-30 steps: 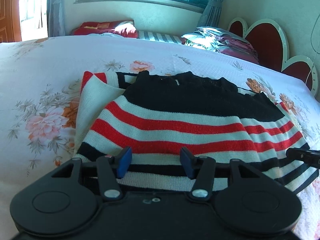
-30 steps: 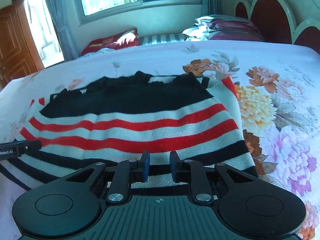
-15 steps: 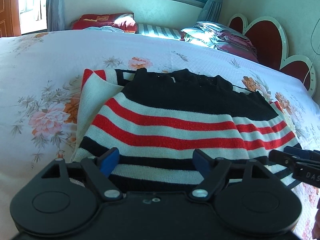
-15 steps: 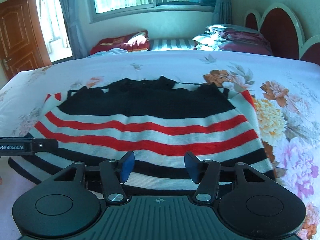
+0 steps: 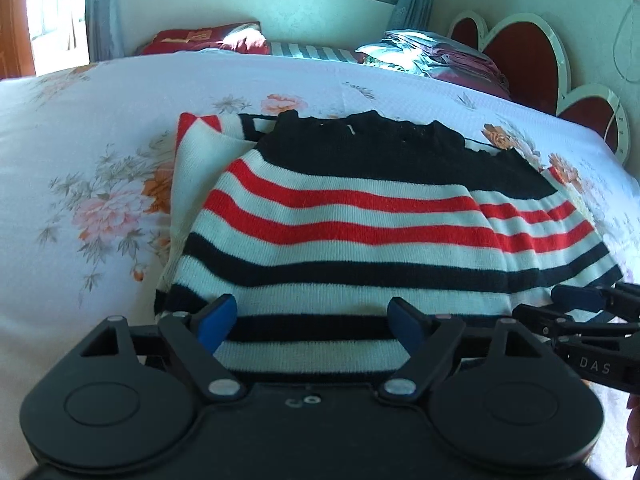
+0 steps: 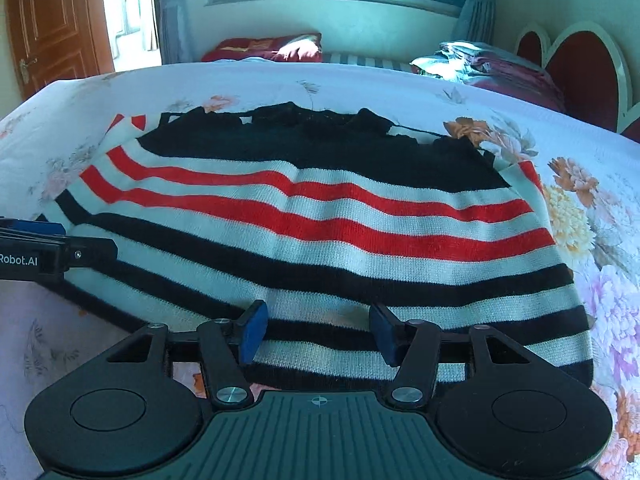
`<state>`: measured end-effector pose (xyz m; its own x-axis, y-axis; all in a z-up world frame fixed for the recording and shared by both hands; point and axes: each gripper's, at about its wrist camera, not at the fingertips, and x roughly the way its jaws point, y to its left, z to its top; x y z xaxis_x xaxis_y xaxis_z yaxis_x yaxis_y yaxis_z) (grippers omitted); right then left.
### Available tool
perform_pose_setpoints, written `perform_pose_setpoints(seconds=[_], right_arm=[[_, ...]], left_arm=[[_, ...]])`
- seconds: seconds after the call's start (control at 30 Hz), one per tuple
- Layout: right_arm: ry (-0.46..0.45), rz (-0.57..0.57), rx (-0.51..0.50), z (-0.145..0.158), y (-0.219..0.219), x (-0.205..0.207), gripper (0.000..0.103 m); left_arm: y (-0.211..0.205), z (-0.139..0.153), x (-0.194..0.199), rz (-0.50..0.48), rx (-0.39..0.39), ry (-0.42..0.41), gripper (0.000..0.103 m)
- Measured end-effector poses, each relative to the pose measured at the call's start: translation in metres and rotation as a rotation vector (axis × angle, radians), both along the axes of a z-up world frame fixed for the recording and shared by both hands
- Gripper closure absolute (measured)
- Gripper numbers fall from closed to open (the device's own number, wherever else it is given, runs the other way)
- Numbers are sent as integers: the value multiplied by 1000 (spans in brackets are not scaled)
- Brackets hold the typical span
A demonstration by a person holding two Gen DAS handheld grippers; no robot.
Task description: Fold small clothes
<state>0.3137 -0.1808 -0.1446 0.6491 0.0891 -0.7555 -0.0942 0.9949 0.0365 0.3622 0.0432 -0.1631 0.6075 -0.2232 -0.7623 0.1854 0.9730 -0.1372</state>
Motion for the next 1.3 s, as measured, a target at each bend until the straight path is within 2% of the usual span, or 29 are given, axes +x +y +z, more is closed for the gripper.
perform_pose_setpoints(seconds=[0.2,0.43,0.6,0.8,1.1,1.2,1.3], right_arm=[[-35,-42,93,12,-10,-6,48],[-50,-52,123,23,-8,-1,48],[-63,-49,124,28,-3,2,48],[-63,-56,120,30,1,7,48],[-71,-107,124,27,5,32,48],[-74,-123,119,26,7,46,48],[-81,-145,92,24,10,61,48]], left_arm=[[19,7,-16,63,-105,58,20],[32,12,-28,126,-187,116,16],[40,5,-30,162,-247,158,16],[59,-16,-24,266,-456,212,16],[75,-40,4,341,-709,132,12],[78,-46,16,357,-759,105,15],[79,-50,24,374,-779,82,29]])
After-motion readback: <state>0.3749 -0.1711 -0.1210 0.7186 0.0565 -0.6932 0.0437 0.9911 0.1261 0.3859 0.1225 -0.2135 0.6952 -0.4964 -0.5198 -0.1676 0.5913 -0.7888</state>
